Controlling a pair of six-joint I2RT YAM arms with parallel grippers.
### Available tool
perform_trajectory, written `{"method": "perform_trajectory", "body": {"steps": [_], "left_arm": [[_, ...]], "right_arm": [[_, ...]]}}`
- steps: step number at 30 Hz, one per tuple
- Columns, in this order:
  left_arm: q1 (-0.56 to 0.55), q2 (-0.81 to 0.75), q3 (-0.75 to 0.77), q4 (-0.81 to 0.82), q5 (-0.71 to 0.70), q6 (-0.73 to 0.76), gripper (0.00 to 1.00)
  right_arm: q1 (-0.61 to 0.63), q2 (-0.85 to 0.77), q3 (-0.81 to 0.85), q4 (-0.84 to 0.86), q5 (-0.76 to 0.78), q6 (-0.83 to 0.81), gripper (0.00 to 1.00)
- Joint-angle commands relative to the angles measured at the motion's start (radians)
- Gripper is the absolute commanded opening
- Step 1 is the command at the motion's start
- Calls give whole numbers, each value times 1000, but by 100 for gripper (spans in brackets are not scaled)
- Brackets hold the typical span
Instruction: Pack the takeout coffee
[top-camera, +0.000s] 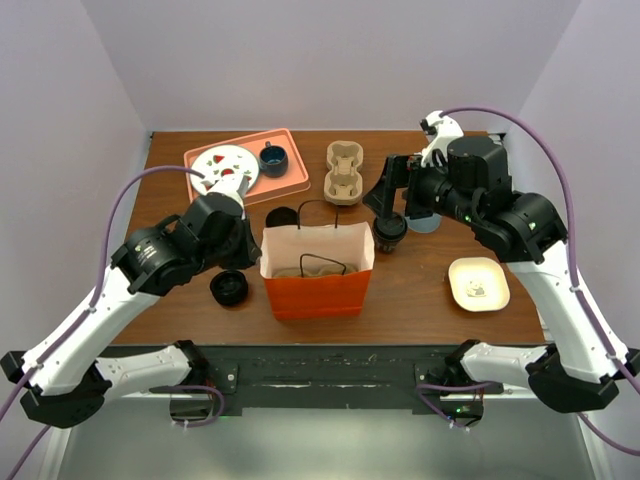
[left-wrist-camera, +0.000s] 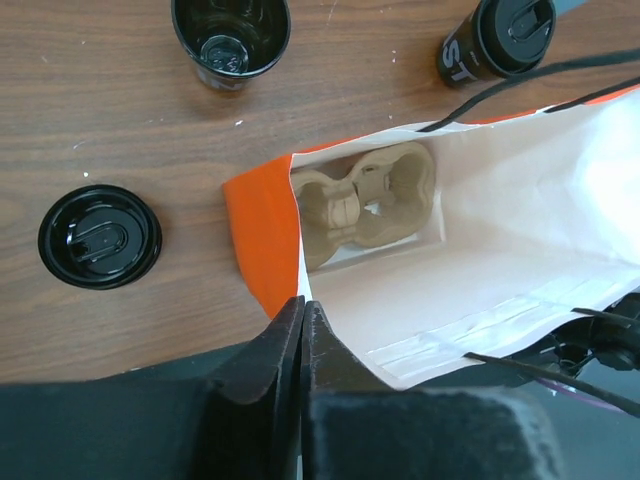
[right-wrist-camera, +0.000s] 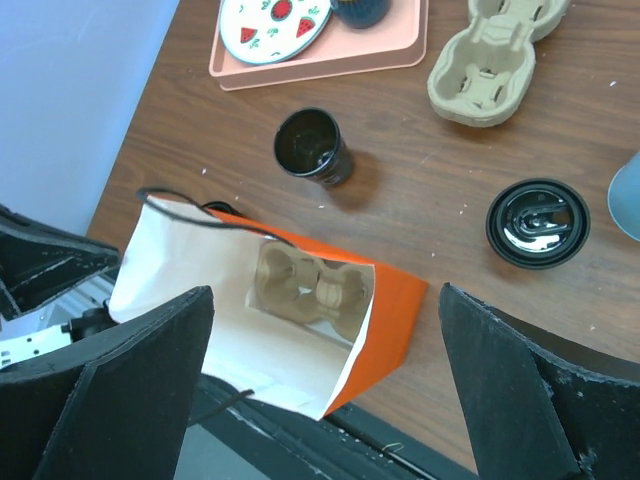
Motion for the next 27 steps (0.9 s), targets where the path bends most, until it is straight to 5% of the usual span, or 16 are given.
{"method": "perform_trajectory", "body": {"steps": [1, 5, 8, 9, 14, 17, 27], "left_arm": [[-3, -54, 1, 26, -21, 17, 0], [-3, -87, -7, 95, 34, 48, 2], [-1, -58, 42, 89, 48, 50, 34], [-1, -49, 61, 82, 49, 54, 52], [-1, -37, 206, -28, -87, -27, 72], [-1, -92, 249, -8, -142, -70, 100], [-3, -331, 96, 172, -245, -66, 100]], "right_arm": [[-2, -5, 67, 10, 70, -7, 99], [0, -9, 74, -9, 79, -27, 99], [-2, -20, 54, -9, 82, -42, 98], [0, -20, 52, -13, 88, -50, 97], [-2, 24, 117, -81, 95, -79, 99], [-2, 49, 154, -75, 49, -52, 99], [0, 76, 113, -45, 1, 31, 99]]}}
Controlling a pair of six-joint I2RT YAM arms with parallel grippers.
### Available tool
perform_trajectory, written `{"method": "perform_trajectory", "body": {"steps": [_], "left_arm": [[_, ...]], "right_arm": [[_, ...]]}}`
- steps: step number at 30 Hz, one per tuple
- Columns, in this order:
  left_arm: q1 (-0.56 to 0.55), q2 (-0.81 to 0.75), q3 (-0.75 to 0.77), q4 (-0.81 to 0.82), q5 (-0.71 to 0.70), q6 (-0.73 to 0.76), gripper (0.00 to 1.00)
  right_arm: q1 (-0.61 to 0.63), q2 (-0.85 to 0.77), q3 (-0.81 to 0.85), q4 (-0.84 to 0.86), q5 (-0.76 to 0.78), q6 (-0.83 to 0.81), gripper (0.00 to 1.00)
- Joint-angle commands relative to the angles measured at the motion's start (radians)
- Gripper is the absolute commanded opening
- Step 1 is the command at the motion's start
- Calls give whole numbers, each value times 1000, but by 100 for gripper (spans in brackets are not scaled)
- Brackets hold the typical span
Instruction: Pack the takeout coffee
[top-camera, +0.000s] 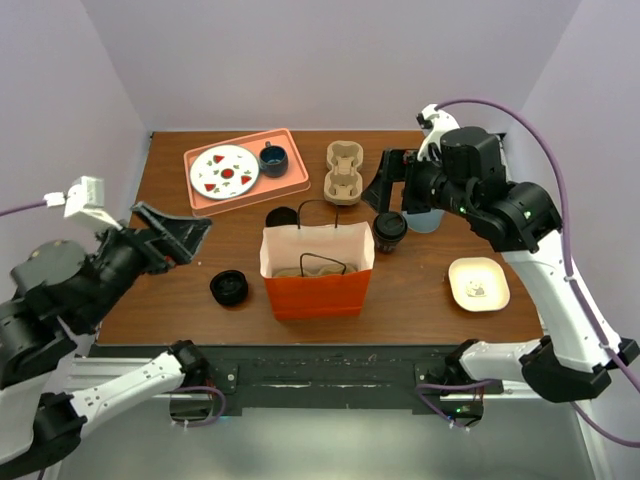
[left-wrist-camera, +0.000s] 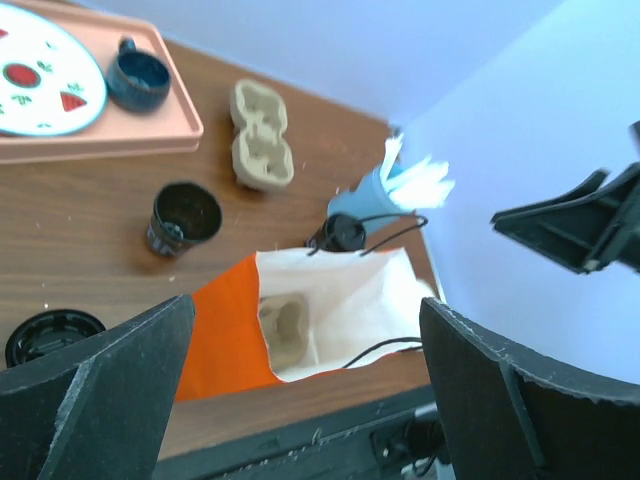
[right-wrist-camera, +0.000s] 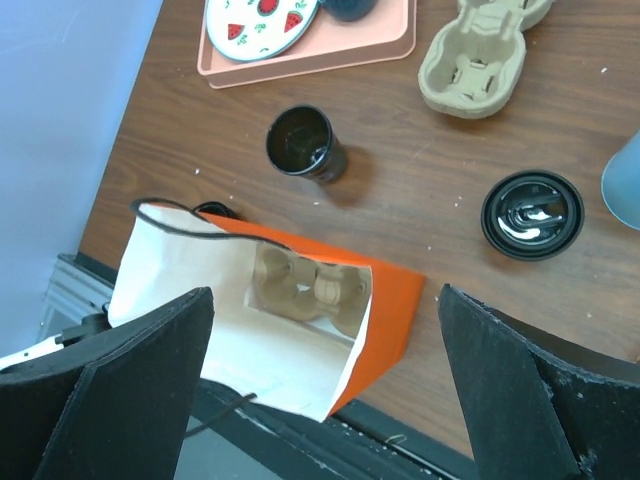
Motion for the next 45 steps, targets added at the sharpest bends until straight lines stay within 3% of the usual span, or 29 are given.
{"method": "perform_trajectory", "body": {"steps": [1, 9, 18, 27, 33, 39, 45], "left_arm": [[-3, -22, -69, 65, -75, -5, 100], [-1, 76, -34, 81, -22, 116, 100], [-1, 101, -98, 227, 53, 179, 100], [-3, 166, -82, 161, 116, 191, 100], [-1, 151, -98, 169, 144, 234, 100], [-1, 168, -86, 106, 107, 229, 97], [-1, 197, -77, 28, 129, 222, 94]], "right_arm": [[0, 39, 91, 4, -12, -4, 99], [-2, 158, 302, -105, 29, -81, 97], [0, 146, 237, -105, 69, -30, 95], [-9, 198, 226, -42, 154, -61, 89], [-81, 330, 321, -2, 144, -61, 83], [-190, 381, 292, 53, 112, -58, 78], [-302, 413, 266, -2, 132, -108, 76]]}}
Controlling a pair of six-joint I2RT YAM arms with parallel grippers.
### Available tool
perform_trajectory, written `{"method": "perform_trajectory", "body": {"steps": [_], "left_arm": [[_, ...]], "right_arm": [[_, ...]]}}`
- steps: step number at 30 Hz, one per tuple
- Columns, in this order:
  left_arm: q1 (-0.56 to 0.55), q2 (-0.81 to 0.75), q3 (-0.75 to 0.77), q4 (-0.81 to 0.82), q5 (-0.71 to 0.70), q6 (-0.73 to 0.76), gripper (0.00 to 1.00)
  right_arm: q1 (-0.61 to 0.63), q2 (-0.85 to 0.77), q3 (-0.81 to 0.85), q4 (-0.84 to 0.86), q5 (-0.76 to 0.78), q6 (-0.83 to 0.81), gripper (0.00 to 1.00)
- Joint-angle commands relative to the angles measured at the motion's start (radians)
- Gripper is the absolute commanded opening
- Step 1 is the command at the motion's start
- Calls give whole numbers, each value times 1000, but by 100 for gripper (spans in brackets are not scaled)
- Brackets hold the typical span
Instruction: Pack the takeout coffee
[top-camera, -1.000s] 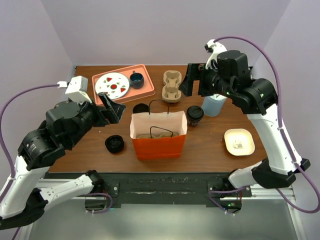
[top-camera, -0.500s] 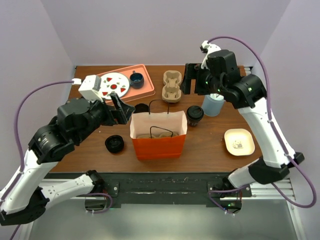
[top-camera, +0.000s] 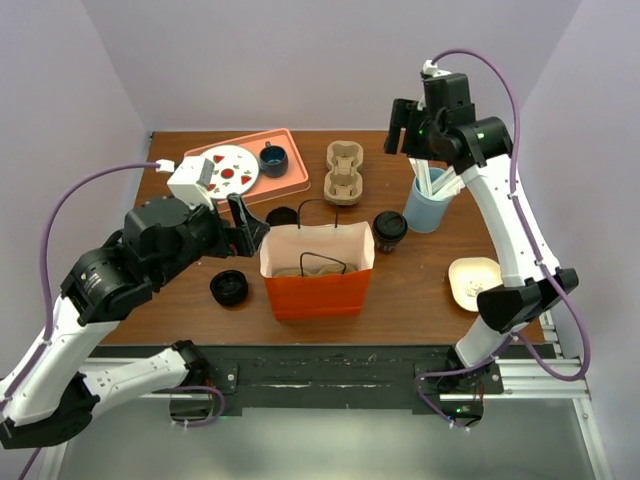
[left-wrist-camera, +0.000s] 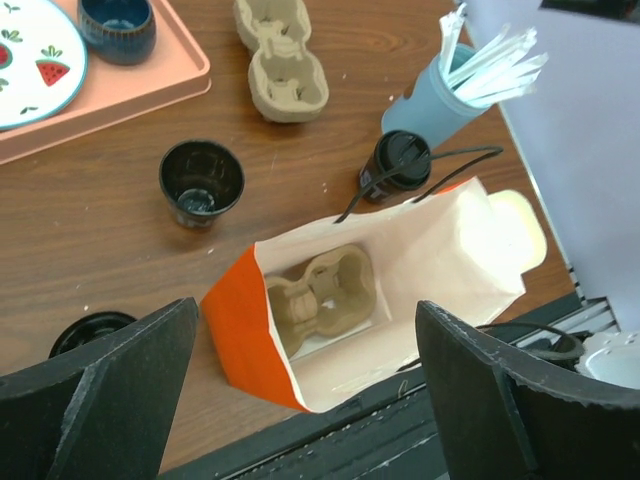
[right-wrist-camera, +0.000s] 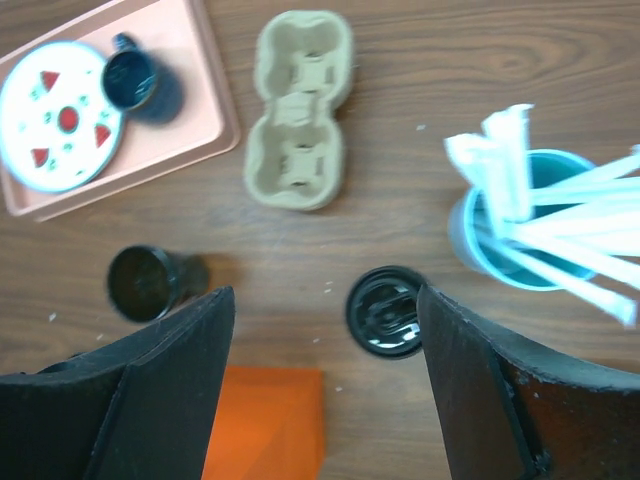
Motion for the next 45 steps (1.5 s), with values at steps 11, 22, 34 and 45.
{"method": "perform_trajectory", "body": {"steps": [11, 22, 34, 45], "left_arm": [[-1, 14, -12, -72, 20, 15, 92], [-1, 41, 36, -112, 57, 71, 92], [-1, 31, 22, -103, 53, 31, 92], [-1, 14, 14, -106, 38, 9, 92]], "right_arm": [[-45, -5, -226, -77, 9, -100, 72], [4, 89, -308, -23, -35, -313, 83], [13, 184, -289, -8, -100, -385, 82], [27, 198, -349, 6, -73, -442, 82]]}}
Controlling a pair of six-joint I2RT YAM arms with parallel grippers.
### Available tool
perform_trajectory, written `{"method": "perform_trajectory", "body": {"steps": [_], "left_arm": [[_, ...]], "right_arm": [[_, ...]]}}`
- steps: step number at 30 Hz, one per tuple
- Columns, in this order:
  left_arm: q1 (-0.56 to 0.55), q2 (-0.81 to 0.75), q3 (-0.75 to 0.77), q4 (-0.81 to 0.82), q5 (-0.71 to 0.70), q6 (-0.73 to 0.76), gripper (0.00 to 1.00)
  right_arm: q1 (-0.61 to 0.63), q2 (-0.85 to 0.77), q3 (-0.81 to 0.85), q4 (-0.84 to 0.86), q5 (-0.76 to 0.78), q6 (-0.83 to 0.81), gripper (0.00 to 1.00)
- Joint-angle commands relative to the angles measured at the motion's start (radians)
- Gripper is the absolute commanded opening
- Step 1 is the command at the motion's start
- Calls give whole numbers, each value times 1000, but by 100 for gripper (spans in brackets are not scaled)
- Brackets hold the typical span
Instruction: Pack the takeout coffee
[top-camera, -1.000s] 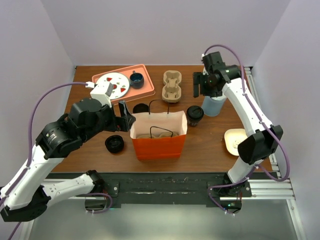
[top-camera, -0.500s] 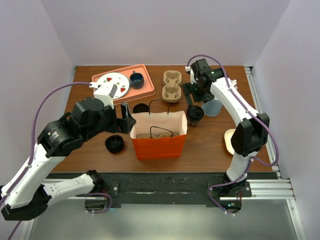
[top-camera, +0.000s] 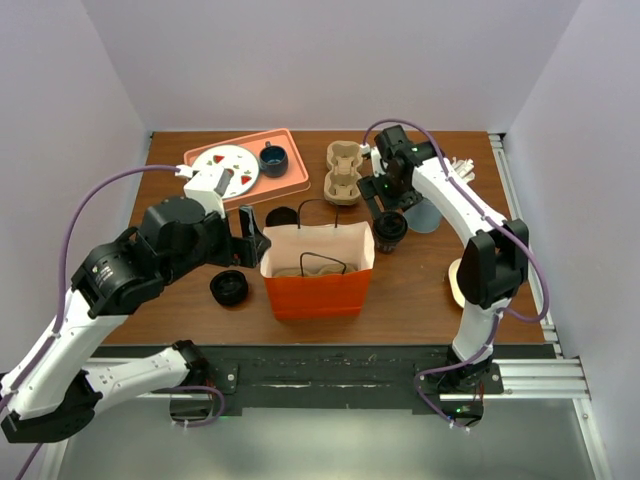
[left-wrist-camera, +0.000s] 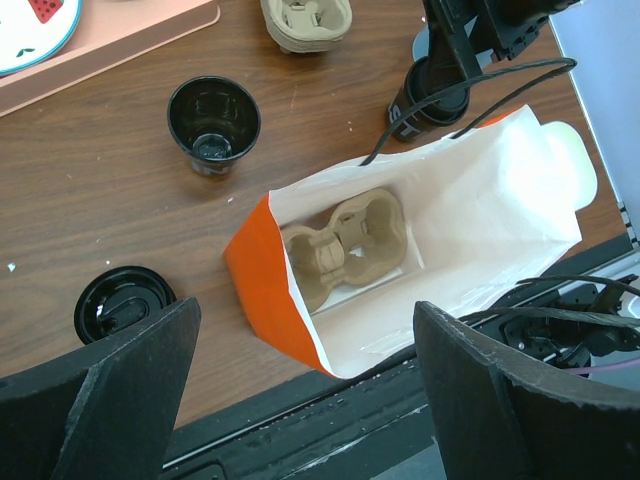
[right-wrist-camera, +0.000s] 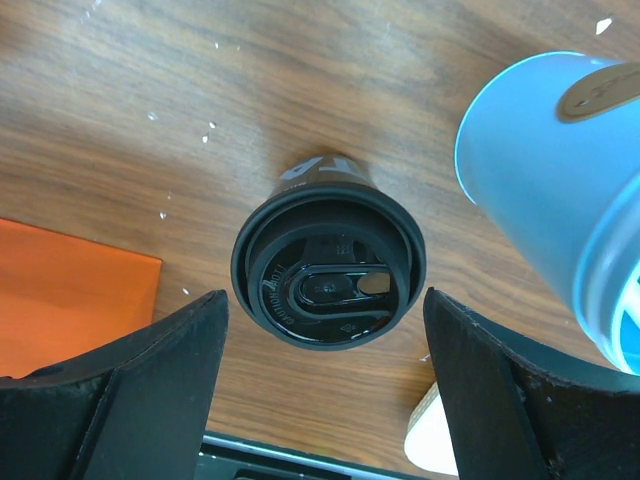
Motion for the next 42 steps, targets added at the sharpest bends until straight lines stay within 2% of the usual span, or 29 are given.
{"method": "perform_trajectory", "body": {"steps": [1, 22, 33, 39, 42], "left_arm": [[-1, -16, 20, 6, -10, -24, 92], [-1, -8, 25, -2, -13, -17, 92], [-3, -17, 11, -40, -33, -30, 91], [-1, -16, 3, -73, -42, -59, 90], [-1, -16, 2, -71, -42, -60, 89]], "right_arm": [[6, -3, -20, 31, 9, -33, 82], [6, -1, -87, 48, 26, -44, 82], [8, -14, -113, 75, 26, -34, 72], [11, -6, -133, 87, 27, -21, 73], [14, -8, -135, 87, 27, -16, 68]]}}
